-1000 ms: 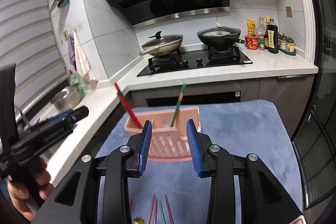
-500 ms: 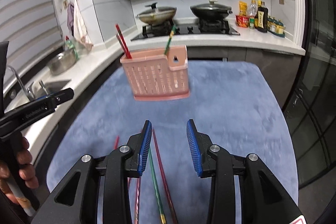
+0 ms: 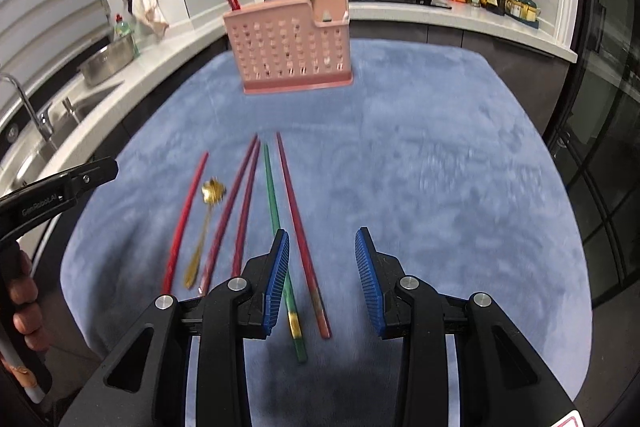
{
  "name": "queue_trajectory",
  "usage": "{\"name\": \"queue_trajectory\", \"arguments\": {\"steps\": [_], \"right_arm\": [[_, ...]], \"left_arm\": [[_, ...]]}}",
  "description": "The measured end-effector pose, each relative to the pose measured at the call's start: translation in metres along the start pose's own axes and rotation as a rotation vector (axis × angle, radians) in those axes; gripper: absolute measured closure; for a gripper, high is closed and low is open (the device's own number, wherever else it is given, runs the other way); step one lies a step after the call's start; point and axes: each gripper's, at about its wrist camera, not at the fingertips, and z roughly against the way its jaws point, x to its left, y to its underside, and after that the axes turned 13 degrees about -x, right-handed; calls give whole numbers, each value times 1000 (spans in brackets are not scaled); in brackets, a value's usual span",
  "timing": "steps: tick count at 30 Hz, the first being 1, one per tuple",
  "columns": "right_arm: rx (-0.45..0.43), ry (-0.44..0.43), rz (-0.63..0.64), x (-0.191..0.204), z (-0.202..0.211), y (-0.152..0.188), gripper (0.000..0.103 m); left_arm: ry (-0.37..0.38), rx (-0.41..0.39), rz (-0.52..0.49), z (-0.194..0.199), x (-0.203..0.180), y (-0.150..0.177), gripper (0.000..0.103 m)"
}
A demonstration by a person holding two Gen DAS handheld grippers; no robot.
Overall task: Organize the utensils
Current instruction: 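Move both open tools back over the remaining utensils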
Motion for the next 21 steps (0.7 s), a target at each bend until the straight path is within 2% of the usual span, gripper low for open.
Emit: {"name": "queue_trajectory", "arguments": {"steps": [5, 13, 18, 21], "right_arm": [[38, 4, -2, -3, -9, 19, 69], [73, -6, 2, -4, -19, 35, 72], [89, -9, 4, -4, -23, 40, 80], [98, -9, 6, -4, -27, 43, 83]], "left_arm": [[-2, 46, -2, -3, 1, 27, 61], [9, 76, 10, -2, -3, 50, 61], [20, 100, 10, 0, -6, 62, 60], [26, 119, 14, 0, -6, 68, 54]]}}
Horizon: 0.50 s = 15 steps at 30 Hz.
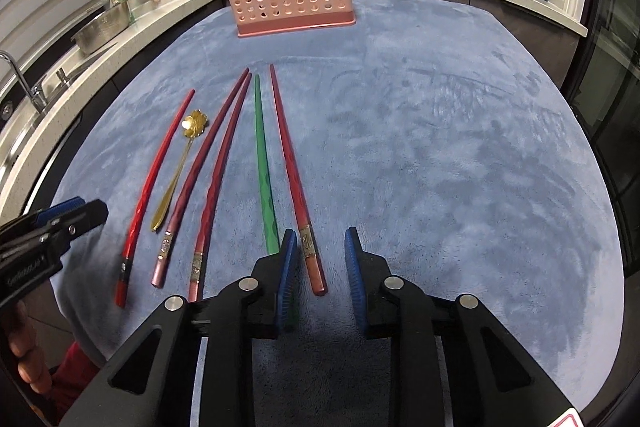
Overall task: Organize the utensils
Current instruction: 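Move both open tools back over the remaining utensils, then grasp a bright red chopstick with the left tool while the right tool grasps a dark red chopstick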
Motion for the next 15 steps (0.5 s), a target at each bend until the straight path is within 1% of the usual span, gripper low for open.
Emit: {"name": "queue_trajectory", "arguments": {"steps": [2, 6, 11, 15], "right_arm": [[12, -6, -8, -1, -3, 2, 87], [19, -12, -6, 1, -6, 5, 90], [19, -11, -11, 1, -6, 6, 93], [19, -10, -18, 1, -6, 6, 93]], "left_arm": [[7, 12, -1, 0, -1, 4, 54], [23, 37, -5, -4, -4, 10, 54], [43, 67, -7, -9, -7, 18, 54], [49, 82, -9, -13, -8, 21, 54]]}}
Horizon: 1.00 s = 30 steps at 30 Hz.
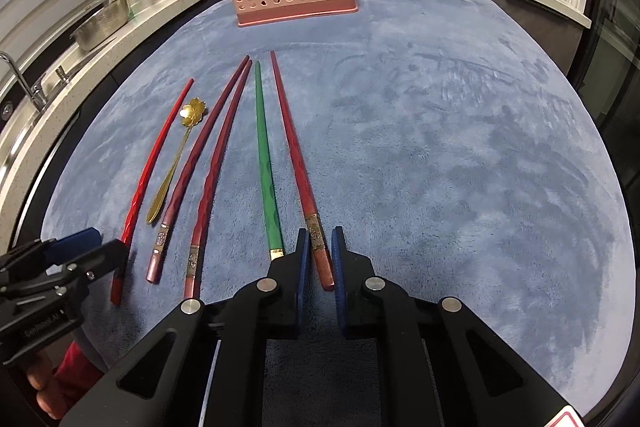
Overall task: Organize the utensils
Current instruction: 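Grasp a bright red chopstick with the left tool while the right tool grasps a dark red chopstick, then lift both chopsticks and carry them over the pink basket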
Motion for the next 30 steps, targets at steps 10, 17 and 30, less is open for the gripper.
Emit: {"name": "queue_trajectory", "arguments": {"steps": [10, 17, 30], "right_arm": [[-1, 1, -6, 0, 0, 0, 93], [-3, 5, -6, 1, 0, 0, 93], [-11, 14, -30, -1, 4, 1, 94]], "left_arm": [[-10, -5, -19, 0, 0, 5, 57], [-29, -12, -32, 1, 0, 7, 76], [-43, -46, -25, -1, 12, -5, 96]]}}
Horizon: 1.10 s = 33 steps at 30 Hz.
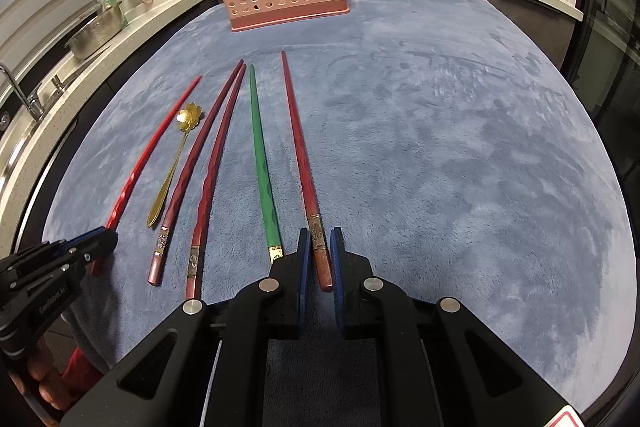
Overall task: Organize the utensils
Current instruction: 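Lift both chopsticks and carry them over the pink basket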
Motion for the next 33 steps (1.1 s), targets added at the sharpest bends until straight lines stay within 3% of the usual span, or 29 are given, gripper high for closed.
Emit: {"name": "queue_trajectory", "arguments": {"steps": [14, 33], "right_arm": [[-103, -20, -45, 0, 35, -35, 96], [-289, -18, -80, -5, 78, -137, 96]], "left_arm": [[-2, -83, 56, 20, 18, -39, 96], [-2, -264, 59, 54, 29, -151, 96]]}}
